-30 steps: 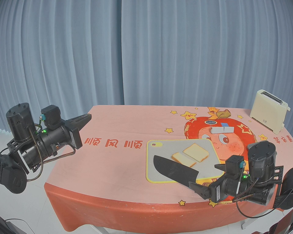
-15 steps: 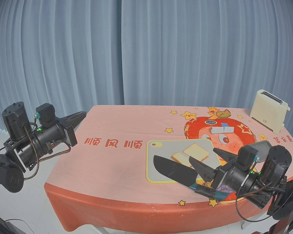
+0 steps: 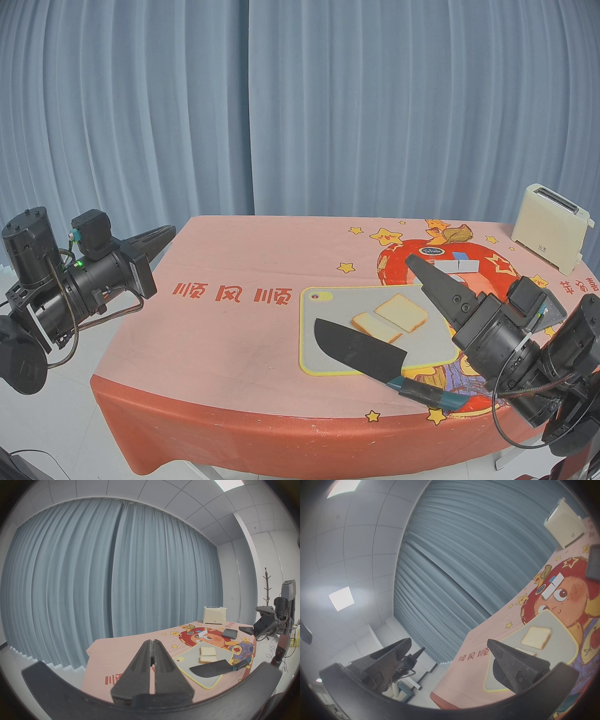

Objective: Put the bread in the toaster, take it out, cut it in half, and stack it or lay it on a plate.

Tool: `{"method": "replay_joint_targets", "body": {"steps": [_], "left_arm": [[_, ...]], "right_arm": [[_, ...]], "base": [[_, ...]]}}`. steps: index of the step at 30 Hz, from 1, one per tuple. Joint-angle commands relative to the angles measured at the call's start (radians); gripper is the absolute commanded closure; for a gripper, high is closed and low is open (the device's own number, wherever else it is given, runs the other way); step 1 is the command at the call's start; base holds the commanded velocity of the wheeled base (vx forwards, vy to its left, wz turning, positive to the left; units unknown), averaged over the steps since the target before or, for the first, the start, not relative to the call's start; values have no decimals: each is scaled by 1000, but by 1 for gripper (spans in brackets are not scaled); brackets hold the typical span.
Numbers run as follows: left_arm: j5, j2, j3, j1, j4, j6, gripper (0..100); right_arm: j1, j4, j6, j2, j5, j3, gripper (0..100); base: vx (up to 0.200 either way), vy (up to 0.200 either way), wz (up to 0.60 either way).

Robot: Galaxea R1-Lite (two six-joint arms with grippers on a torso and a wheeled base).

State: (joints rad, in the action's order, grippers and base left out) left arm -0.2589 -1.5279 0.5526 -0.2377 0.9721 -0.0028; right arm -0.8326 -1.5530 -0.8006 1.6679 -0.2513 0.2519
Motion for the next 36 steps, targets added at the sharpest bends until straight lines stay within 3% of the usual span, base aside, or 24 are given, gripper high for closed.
{"method": "replay_joint_targets", "body": {"steps": [1,2,4,5,6,7,14,17,20,21,25,26,27,28,29,30,31,34,35,36], "left_arm": [[0,-2,-2,0,0,0,100],[1,-2,-3,0,0,0,100],[3,14,-16,0,-1,0,100],[3,25,-26,0,-1,0,100],[3,32,-34,0,-1,0,100],[3,94,-85,-2,-7,0,100],[15,327,-243,3,-13,15,100],[20,520,-385,6,-52,43,100],[49,695,-471,6,-181,81,100],[81,816,-490,6,-282,81,100],[130,1028,-485,6,-506,78,100],[130,1028,-485,6,-506,78,100],[175,1181,-461,8,-696,76,100],[202,1253,-441,15,-796,73,100],[208,1273,-436,18,-823,73,100],[234,1388,-408,40,-971,72,100],[244,1427,-410,51,-1021,70,100],[279,1414,-436,54,-977,37,100],[303,1413,-467,54,-908,12,100],[314,1413,-490,55,-886,10,100]], "right_arm": [[38,-2,167,-23,110,-43,0],[52,1,225,-25,155,-57,0],[122,44,477,-17,276,-100,0],[150,70,557,-16,297,-108,0],[162,80,584,-14,302,-109,0],[234,157,722,-14,316,-97,0],[277,412,750,-27,314,32,0],[277,626,767,-51,317,113,0],[268,794,784,-62,316,185,0],[254,866,816,-71,316,211,0],[250,958,894,-92,317,236,0],[250,958,894,-92,317,236,0],[244,1018,920,-100,316,245,0],[236,1039,923,-100,316,251,0],[233,1044,923,-100,314,253,0],[220,1061,925,-102,306,254,0],[219,1065,925,-100,303,253,0],[216,1067,931,-97,303,240,0],[210,1067,934,-103,303,224,0],[205,1067,942,-112,303,211,0]], "base": [[0,0,0],[0,0,0],[0,0,0],[0,0,0],[0,0,0],[0,0,0],[0,0,0],[0,0,0],[0,0,0],[0,0,0],[0,0,0],[0,0,0],[0,0,0],[0,0,0],[0,0,0],[0,0,0],[0,0,0],[0,0,0],[0,0,0],[0,0,0]]}}
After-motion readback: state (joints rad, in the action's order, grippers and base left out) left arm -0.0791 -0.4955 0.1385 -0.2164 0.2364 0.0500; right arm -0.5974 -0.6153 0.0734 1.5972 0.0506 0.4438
